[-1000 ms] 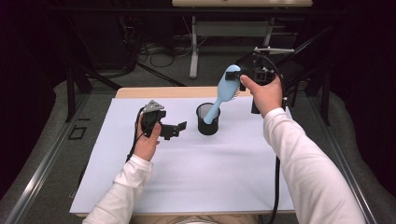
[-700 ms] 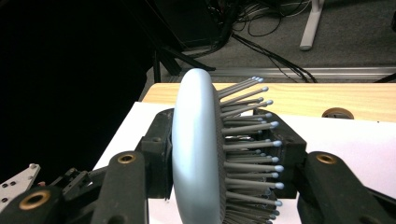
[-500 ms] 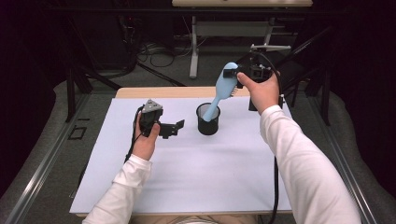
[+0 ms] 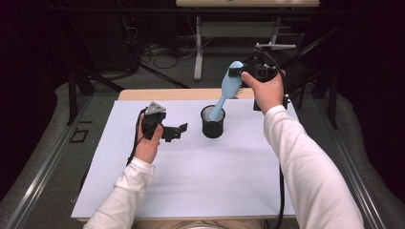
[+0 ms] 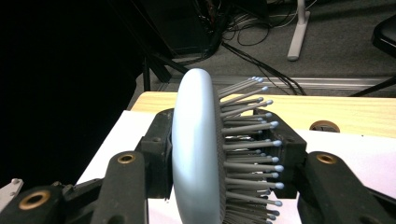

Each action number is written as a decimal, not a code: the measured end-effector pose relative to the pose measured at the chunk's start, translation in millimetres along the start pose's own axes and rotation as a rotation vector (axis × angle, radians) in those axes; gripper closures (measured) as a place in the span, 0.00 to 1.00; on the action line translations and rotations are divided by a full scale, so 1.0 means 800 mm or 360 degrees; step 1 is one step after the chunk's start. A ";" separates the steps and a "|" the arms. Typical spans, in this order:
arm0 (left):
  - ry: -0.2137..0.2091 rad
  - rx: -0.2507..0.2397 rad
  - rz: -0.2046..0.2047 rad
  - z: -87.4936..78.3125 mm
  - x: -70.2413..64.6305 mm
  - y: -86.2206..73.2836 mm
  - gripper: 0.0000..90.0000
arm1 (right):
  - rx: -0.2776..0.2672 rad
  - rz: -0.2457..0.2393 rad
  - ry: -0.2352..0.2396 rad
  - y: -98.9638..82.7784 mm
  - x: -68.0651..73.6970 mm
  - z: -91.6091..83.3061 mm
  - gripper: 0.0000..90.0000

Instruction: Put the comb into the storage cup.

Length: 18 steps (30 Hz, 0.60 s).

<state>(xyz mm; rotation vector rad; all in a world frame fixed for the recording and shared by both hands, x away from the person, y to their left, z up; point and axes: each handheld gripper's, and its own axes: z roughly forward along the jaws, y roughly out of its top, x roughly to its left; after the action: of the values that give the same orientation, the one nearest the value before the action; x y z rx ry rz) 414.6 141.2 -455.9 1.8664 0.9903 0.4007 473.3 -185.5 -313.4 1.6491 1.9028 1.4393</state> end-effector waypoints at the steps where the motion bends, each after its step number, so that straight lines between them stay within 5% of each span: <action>1: 0.0004 -0.0004 -0.0004 0.000 0.000 0.000 0.01 | -0.0005 -0.0004 -0.0003 0.000 0.000 0.001 0.57; 18: 0.0004 -0.0001 -0.0005 0.000 0.003 0.000 0.02 | -0.0053 -0.0024 -0.0063 0.008 0.000 0.008 0.57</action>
<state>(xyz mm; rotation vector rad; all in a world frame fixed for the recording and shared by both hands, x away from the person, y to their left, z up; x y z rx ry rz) 415.7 143.0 -456.1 1.8639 0.9945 0.4015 481.5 -183.1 -311.6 1.6327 1.8561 1.4140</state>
